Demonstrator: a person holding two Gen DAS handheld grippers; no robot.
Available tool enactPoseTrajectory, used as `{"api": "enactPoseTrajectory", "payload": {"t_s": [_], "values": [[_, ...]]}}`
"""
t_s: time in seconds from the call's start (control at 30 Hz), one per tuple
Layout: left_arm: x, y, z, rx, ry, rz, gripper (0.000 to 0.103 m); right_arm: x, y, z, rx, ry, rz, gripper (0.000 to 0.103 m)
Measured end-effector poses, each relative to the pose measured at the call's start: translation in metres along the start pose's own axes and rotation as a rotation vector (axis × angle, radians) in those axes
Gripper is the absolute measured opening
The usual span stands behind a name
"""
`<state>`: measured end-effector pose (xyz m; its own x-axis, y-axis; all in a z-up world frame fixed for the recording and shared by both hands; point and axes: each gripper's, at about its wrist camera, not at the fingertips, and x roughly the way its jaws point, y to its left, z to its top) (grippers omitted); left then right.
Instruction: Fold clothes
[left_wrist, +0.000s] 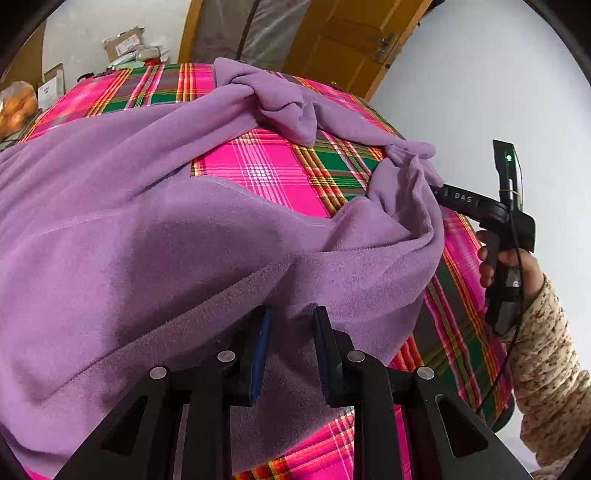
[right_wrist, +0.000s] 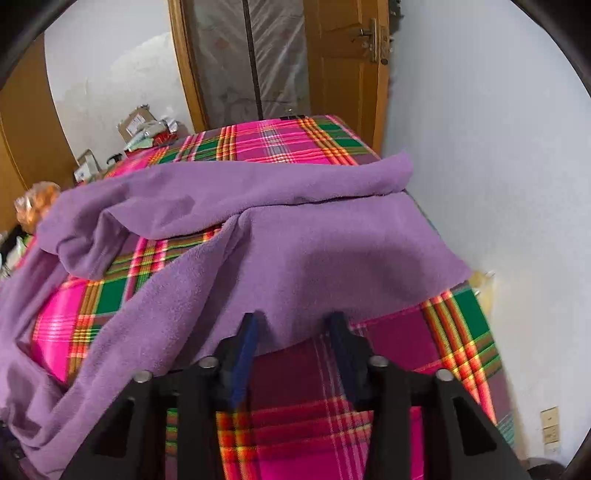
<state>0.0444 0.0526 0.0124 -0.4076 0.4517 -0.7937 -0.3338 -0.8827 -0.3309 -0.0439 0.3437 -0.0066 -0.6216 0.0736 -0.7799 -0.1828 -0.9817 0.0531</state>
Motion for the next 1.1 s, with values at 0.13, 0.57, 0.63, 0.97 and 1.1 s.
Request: {"api": "enactPoseTrajectory", "payload": {"t_s": [0.13,0.57,0.63,0.97,1.1], "values": [[0.0,0.0,-0.001,0.002,-0.007,0.001,0.024,-0.001,0.002,-0.001,-0.027,-0.017,0.003,0.007],[0.0,0.003,0.0,-0.013,-0.008,-0.01,0.024,-0.049,-0.019,-0.009,0.007,-0.107,0.032,0.004],[0.0,0.004,0.0,-0.012,-0.007,-0.011,0.025,-0.06,-0.025,-0.01,0.016,-0.125,0.027,0.004],[-0.003,0.001,-0.004,-0.01,0.001,-0.016,0.028,-0.093,-0.055,-0.028,0.083,-0.165,-0.019,0.004],[-0.005,0.0,-0.005,-0.009,0.002,-0.016,0.029,-0.109,-0.064,-0.035,0.111,-0.197,-0.036,0.004]]}}
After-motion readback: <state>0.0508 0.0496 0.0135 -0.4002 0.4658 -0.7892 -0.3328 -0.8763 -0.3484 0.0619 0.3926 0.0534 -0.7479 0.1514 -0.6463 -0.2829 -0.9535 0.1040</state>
